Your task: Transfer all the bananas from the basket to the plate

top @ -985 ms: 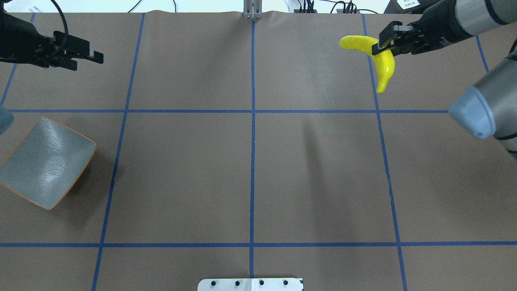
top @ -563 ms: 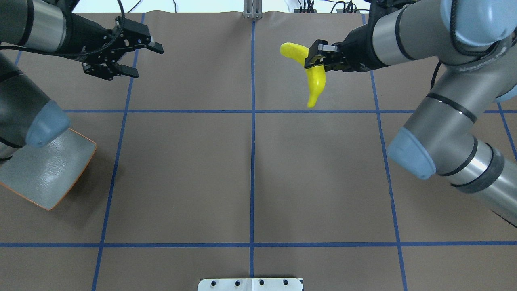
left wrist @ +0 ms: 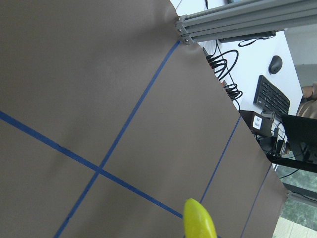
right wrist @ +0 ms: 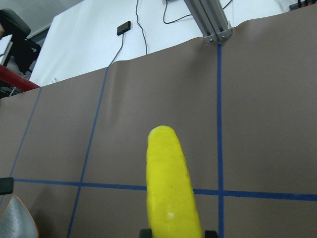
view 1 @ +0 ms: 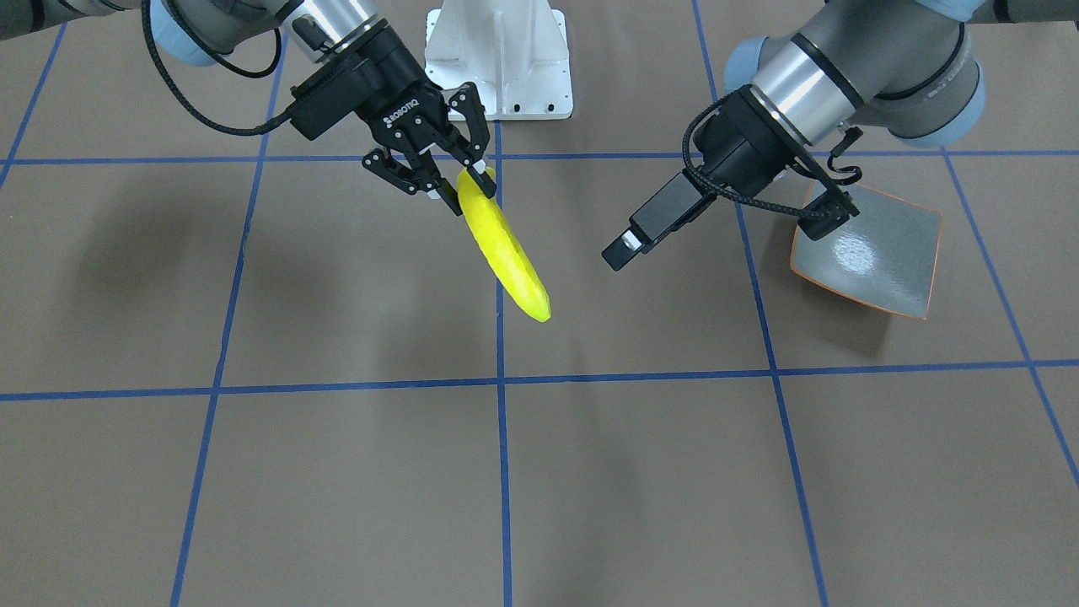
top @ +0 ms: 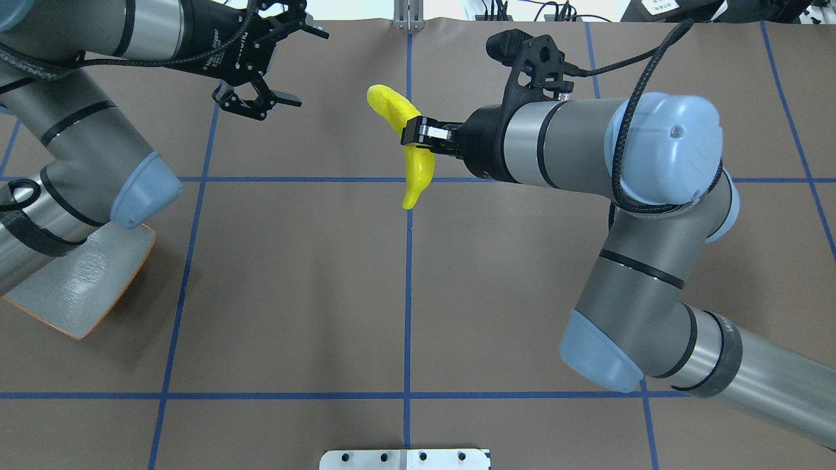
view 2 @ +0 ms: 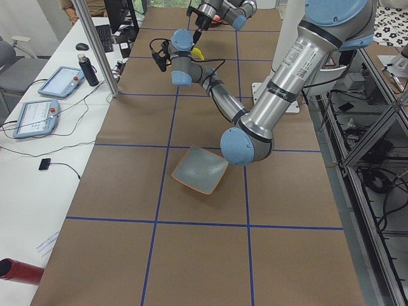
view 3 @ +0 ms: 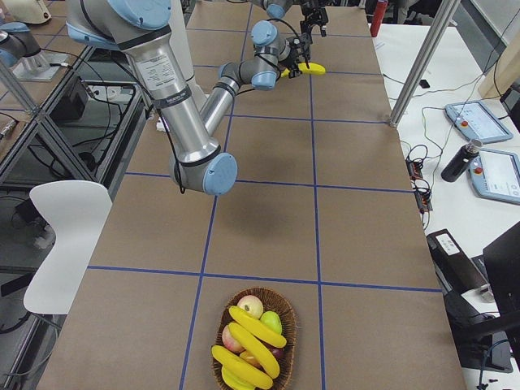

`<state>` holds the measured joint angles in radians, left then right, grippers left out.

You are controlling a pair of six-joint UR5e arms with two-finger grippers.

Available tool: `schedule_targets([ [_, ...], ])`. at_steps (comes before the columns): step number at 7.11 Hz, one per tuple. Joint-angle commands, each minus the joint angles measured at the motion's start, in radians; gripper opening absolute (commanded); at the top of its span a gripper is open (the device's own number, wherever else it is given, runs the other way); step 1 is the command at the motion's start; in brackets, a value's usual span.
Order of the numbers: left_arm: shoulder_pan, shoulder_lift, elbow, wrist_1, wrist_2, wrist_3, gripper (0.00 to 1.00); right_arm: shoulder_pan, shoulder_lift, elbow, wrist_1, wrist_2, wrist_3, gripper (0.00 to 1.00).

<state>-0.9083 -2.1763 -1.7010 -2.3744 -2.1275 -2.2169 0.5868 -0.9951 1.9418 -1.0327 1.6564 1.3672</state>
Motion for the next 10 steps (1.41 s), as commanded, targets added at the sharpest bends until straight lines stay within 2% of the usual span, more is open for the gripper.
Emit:
schedule_targets([
  [1,0.081,-0.013,0.012,-0.028,0.078,-0.101,1.0,-0.03,0.027,0.002,0.003,-0.053,0.02,0.0],
  [4,0.16,-0.013,0.007,-0.035,0.083,-0.099,1.0,-0.03,0.027,-0.003,0.039,-0.066,0.018,0.0],
  [7,0.161,-0.011,0.006,-0.081,0.087,-0.101,1.0,-0.042,0.027,-0.004,0.039,-0.066,0.016,0.0],
  [8,0.161,-0.013,0.007,-0.091,0.116,-0.101,0.99,-0.044,0.027,-0.003,0.039,-0.066,0.016,0.0],
  [9,0.161,-0.013,0.009,-0.097,0.121,-0.101,0.93,-0.047,0.026,-0.001,0.039,-0.066,0.016,0.0],
  [10,0.161,-0.013,0.009,-0.1,0.135,-0.099,0.68,-0.047,0.024,0.002,0.039,-0.066,0.016,0.0],
])
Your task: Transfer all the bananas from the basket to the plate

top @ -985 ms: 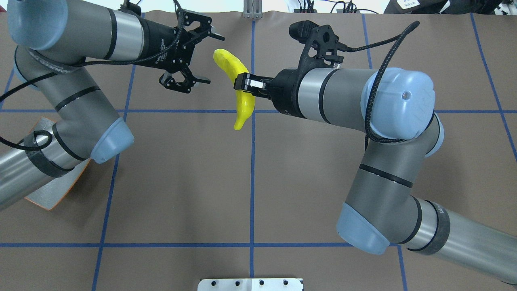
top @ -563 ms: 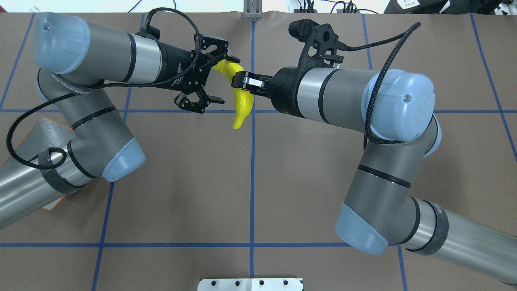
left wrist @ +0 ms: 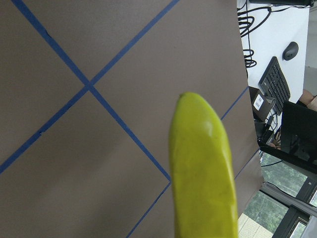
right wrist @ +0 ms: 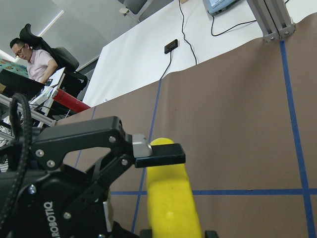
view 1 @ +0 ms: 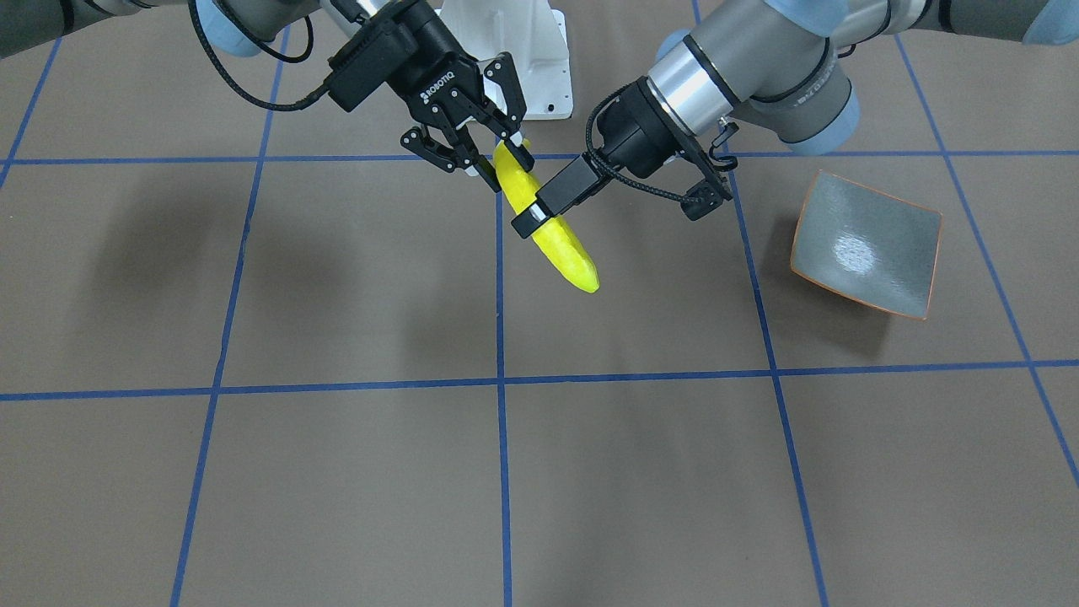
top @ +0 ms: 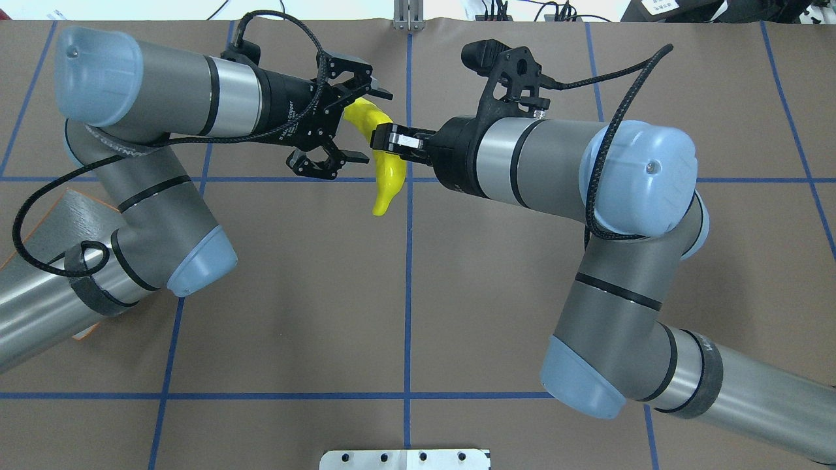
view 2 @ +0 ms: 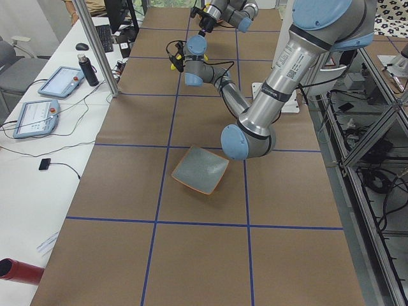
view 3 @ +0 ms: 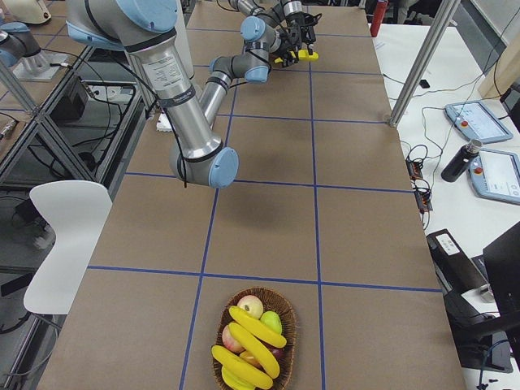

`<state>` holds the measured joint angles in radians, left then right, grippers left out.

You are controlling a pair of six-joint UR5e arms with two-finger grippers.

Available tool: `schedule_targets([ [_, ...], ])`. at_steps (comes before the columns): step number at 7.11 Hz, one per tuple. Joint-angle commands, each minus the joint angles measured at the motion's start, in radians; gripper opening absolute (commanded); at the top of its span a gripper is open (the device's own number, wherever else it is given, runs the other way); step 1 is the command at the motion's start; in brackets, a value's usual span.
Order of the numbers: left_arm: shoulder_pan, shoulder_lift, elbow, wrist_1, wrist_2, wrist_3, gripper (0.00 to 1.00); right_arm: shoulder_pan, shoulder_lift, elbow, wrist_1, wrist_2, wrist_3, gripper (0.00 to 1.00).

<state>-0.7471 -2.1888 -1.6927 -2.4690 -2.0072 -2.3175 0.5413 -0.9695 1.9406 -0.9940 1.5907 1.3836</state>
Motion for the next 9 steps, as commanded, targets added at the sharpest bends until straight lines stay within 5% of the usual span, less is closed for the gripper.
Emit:
schedule_targets([
  [1,0.0,0.0,0.001,-0.013,0.028,0.003,0.22,-0.003,-0.002,0.003,0.002,0.0,-0.001,0.0],
  [2,0.0,0.003,0.002,-0.016,0.028,0.003,0.0,-0.003,-0.005,0.003,0.008,0.002,-0.009,0.0],
  [3,-0.001,0.004,0.002,-0.016,0.028,0.001,0.0,-0.003,-0.006,0.001,0.02,0.0,-0.006,0.59],
  [4,-0.001,0.004,0.001,-0.016,0.028,0.0,0.0,-0.003,-0.011,0.001,0.02,0.003,-0.017,1.0],
  [6,-0.008,0.015,-0.007,-0.018,0.027,0.001,0.0,0.028,-0.027,0.0,0.014,0.05,-0.043,1.0],
  [9,-0.037,0.188,-0.109,-0.007,-0.062,0.109,0.0,0.167,-0.156,-0.008,0.008,0.239,-0.128,1.0],
])
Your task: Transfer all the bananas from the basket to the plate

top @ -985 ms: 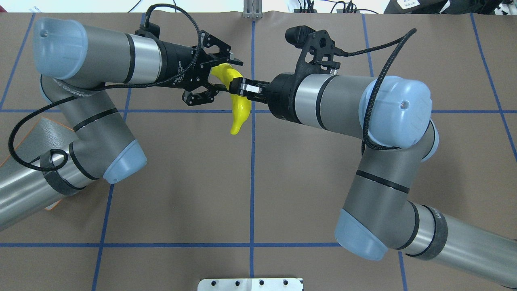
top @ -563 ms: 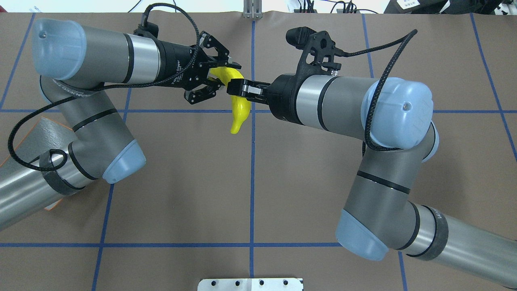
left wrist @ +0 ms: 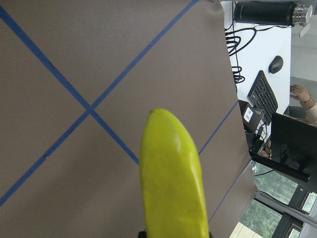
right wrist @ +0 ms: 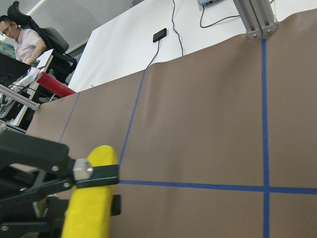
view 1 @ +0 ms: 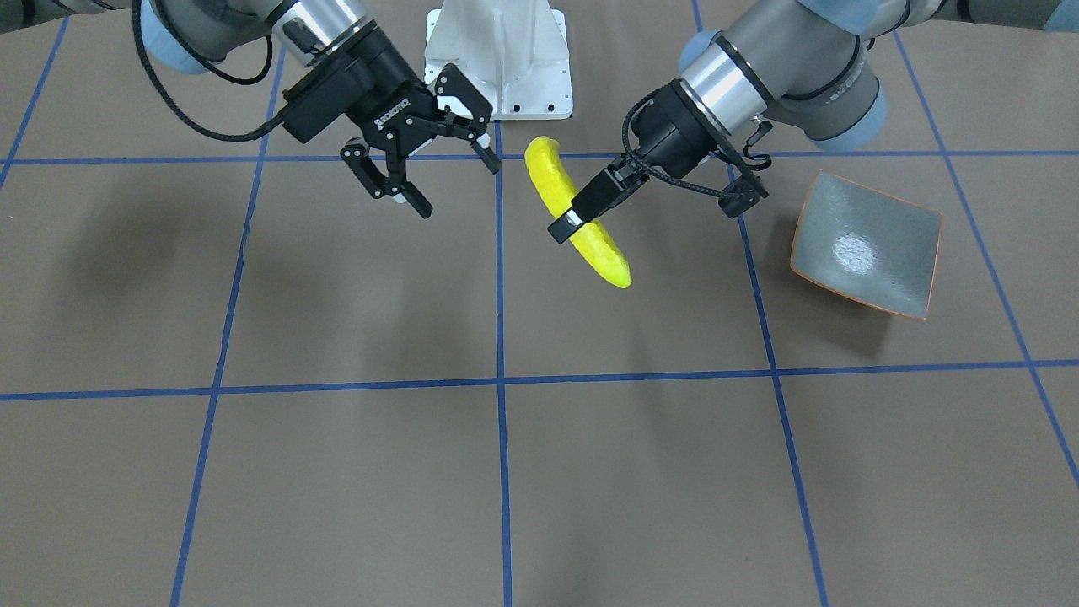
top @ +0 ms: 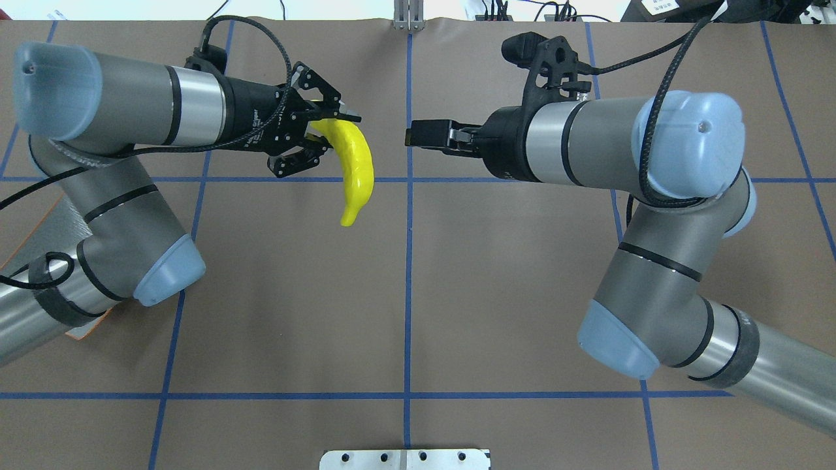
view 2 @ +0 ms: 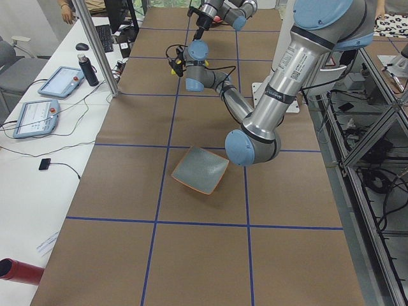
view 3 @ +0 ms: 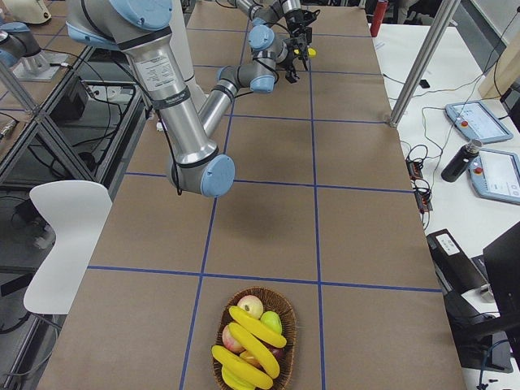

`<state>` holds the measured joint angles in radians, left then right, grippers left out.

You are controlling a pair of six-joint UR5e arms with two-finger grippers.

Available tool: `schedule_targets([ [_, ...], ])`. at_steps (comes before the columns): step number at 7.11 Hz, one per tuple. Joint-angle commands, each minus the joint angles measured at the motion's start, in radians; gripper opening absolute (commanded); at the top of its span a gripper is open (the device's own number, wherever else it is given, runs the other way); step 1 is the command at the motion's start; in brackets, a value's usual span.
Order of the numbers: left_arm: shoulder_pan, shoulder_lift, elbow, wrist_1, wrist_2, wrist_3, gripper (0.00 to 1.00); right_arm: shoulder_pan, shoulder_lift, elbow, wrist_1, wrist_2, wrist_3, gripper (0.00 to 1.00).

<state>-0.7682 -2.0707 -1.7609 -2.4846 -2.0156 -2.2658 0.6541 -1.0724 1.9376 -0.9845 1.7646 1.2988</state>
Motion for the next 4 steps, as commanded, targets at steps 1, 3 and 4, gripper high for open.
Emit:
schedule_targets([
  [1,-0.079,0.143,-0.058,0.012,-0.121,0.121,0.0,0.097,-0.111,-0.008,-0.003,0.126,-0.096,1.0],
  [3,-0.183,0.345,-0.057,0.01,-0.213,0.422,0.0,0.191,-0.252,-0.008,-0.003,0.235,-0.235,1.0],
  [4,-0.2,0.429,-0.052,0.012,-0.206,0.568,0.0,0.237,-0.326,-0.008,-0.003,0.278,-0.328,1.0],
])
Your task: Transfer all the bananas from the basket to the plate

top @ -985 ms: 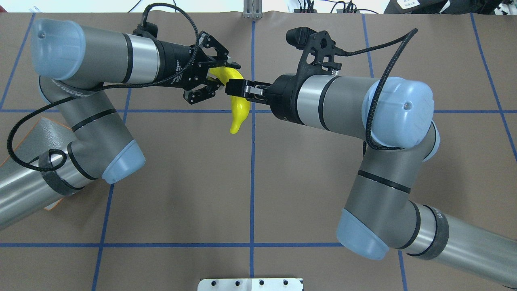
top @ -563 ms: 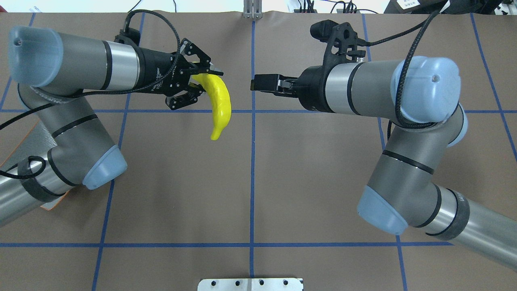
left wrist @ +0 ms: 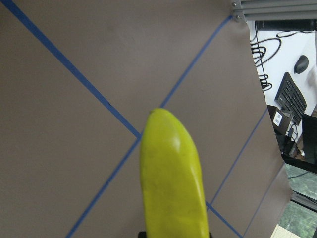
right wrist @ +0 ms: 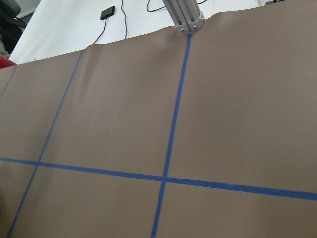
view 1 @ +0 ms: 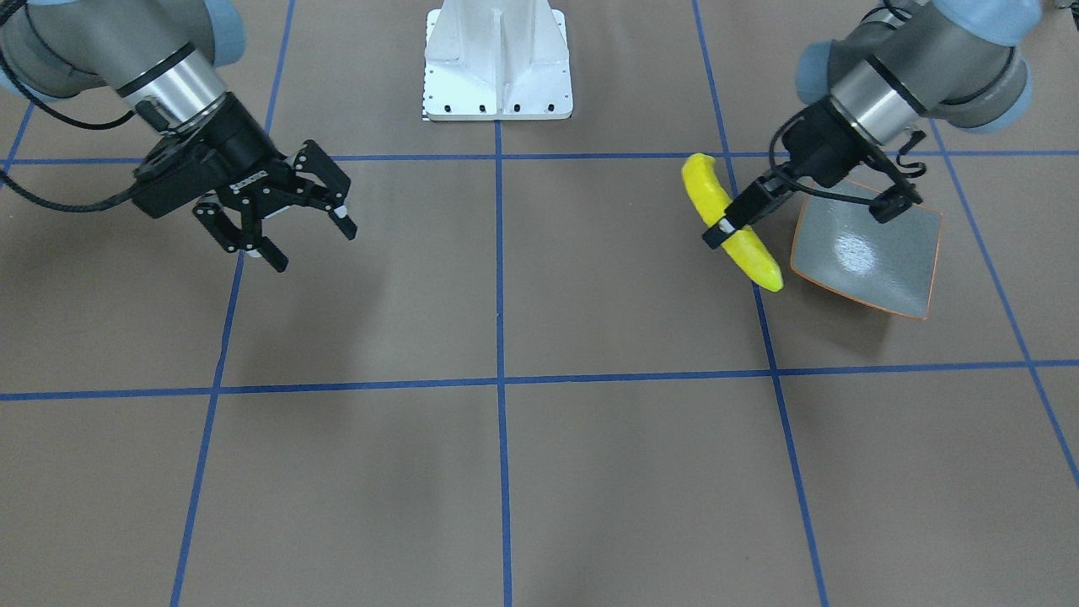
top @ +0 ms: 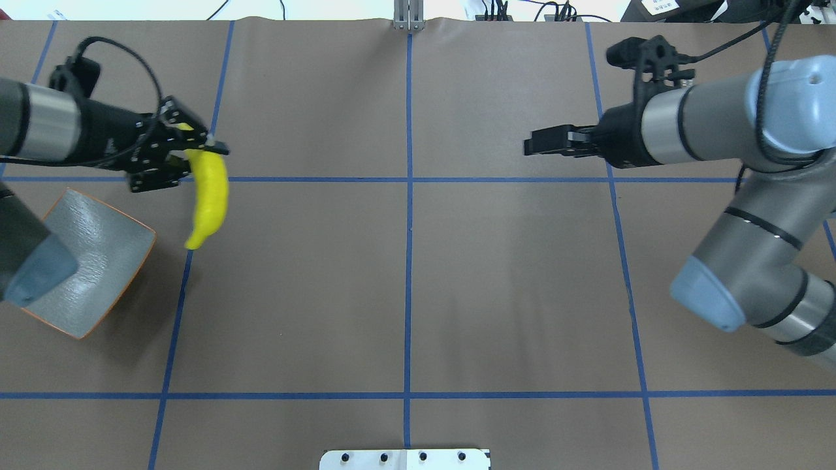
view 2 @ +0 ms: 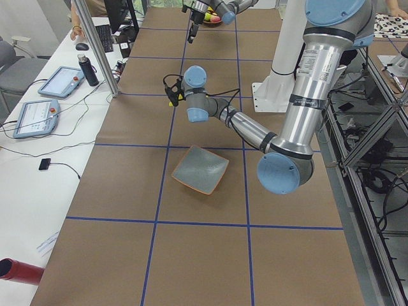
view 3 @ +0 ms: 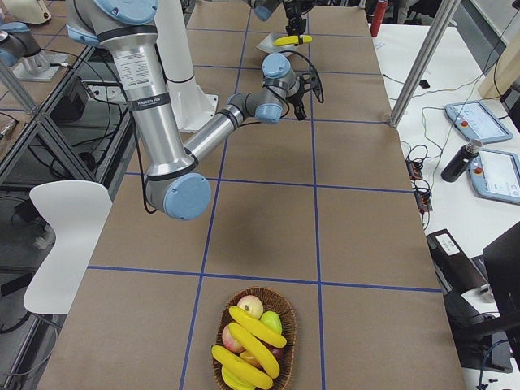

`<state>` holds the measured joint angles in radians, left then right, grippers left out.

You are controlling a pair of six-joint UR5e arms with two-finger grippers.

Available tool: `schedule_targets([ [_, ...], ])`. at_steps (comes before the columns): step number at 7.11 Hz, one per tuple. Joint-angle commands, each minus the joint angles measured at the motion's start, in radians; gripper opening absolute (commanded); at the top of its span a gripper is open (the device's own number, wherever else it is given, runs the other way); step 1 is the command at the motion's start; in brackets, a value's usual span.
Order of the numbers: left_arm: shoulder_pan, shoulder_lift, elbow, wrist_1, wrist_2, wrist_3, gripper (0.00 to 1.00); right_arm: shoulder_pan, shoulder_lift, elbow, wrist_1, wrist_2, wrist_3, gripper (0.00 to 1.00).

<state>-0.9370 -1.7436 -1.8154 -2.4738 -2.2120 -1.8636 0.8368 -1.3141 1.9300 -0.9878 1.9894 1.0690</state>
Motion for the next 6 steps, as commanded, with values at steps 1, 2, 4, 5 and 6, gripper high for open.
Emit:
schedule_targets([
  [1,-0.031,0.193,0.007,0.001,0.003,0.307,0.0,0.105,-0.155,-0.002,0.0,0.09,-0.198,1.0],
  [2,-0.031,0.25,0.022,0.001,0.008,0.443,0.0,0.146,-0.227,-0.002,0.0,0.118,-0.299,1.0],
  [4,-0.02,0.3,0.074,0.001,0.087,0.587,0.0,0.224,-0.344,-0.014,0.0,0.155,-0.508,1.0],
  [5,-0.02,0.299,0.103,-0.007,0.101,0.633,0.45,0.29,-0.359,-0.06,0.001,0.216,-0.615,1.0],
  [6,-0.017,0.3,0.107,-0.008,0.122,0.65,0.62,0.332,-0.381,-0.09,0.001,0.239,-0.705,1.0],
])
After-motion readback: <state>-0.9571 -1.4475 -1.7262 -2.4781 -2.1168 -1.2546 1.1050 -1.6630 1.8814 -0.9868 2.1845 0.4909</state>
